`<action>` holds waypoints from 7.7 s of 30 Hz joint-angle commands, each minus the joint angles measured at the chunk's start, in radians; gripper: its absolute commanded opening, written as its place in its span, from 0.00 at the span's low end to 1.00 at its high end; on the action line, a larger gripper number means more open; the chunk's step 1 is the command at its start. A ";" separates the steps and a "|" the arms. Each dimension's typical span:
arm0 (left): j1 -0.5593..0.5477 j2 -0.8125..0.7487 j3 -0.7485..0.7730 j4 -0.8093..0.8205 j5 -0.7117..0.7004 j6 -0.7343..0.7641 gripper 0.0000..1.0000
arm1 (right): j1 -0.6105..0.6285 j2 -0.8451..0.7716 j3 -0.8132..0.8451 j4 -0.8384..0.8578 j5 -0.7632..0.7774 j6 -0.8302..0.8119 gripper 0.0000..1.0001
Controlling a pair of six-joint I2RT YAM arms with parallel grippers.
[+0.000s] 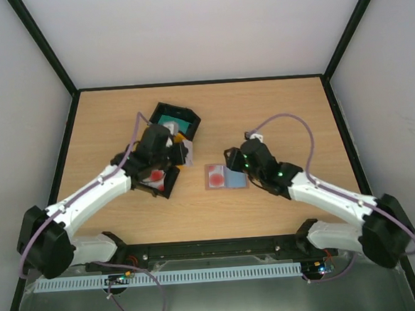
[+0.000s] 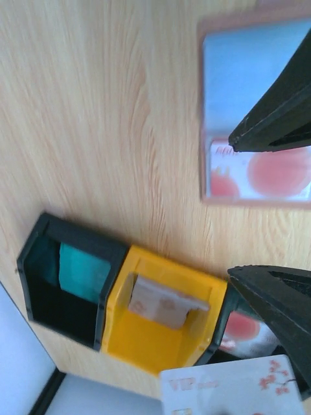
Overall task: Put the credit cards into the card holder
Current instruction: Pick up the credit card from the storage box, then insert the credit card into the card holder.
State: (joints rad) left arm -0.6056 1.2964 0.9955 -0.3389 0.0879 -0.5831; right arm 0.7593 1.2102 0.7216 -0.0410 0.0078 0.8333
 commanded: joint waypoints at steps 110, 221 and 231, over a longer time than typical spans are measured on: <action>-0.208 0.691 -0.173 0.952 0.195 -0.528 0.03 | -0.038 0.169 -0.313 -0.020 0.078 0.058 0.20; -0.337 0.656 -0.032 0.586 0.095 -0.360 0.10 | -0.039 0.036 -0.347 0.107 -0.051 0.101 0.29; -0.338 0.667 -0.037 0.594 0.107 -0.364 0.07 | -0.038 0.031 -0.339 0.077 -0.011 0.094 0.29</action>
State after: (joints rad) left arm -0.9226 1.9221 0.9531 0.2890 0.1528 -0.9504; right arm 0.7162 1.2587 0.3771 0.0498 -0.0238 0.9241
